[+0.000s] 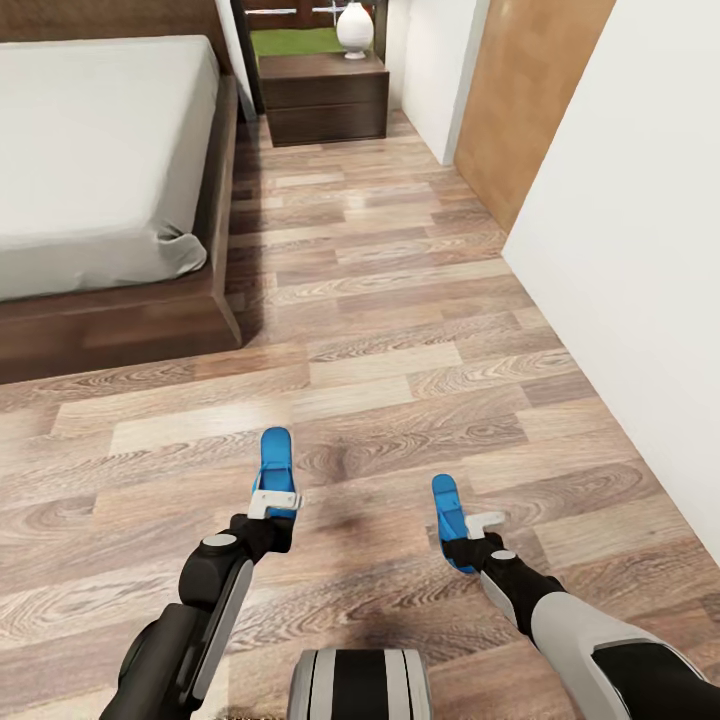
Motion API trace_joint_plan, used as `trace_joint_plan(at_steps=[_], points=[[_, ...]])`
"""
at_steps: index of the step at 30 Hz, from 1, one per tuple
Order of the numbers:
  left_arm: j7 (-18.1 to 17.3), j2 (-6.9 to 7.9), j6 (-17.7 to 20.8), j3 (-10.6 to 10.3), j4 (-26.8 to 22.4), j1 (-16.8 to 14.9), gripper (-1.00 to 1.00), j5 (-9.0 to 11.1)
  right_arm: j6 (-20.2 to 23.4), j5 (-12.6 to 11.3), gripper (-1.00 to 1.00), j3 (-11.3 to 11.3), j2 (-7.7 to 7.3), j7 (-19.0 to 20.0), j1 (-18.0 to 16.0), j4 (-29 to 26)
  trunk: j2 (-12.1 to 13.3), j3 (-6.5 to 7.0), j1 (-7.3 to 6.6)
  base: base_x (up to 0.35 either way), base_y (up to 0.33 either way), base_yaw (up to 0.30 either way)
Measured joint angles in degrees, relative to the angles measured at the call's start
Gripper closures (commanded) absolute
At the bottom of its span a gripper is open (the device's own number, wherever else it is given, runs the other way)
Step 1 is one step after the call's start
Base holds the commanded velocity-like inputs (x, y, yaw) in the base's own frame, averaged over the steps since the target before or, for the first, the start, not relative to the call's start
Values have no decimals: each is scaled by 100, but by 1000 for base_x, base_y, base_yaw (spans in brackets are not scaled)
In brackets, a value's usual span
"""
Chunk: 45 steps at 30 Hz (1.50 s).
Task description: In the bedroom, move the book from the bed onto either nightstand, and place the two sandals side by side next to the bed.
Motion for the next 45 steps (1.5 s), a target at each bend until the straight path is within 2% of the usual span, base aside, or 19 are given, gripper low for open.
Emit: trace_joint_plan(at_steps=[9,14,45], points=[[-2,-2,0,-7,0,-2,100,5,1,5,-100,1,1,1,0,4,-12,-199,23,0,0,0],[-1,-50,0,-1,0,-2,100,5,13,5,-100,10,13,-2,0,6,-19,-310,36,0,0,0],[-5,-70,0,-9,0,-1,100,-3,33,6,-100,26,9,-2,-1,7,-19,-311,36,87,-34,0]])
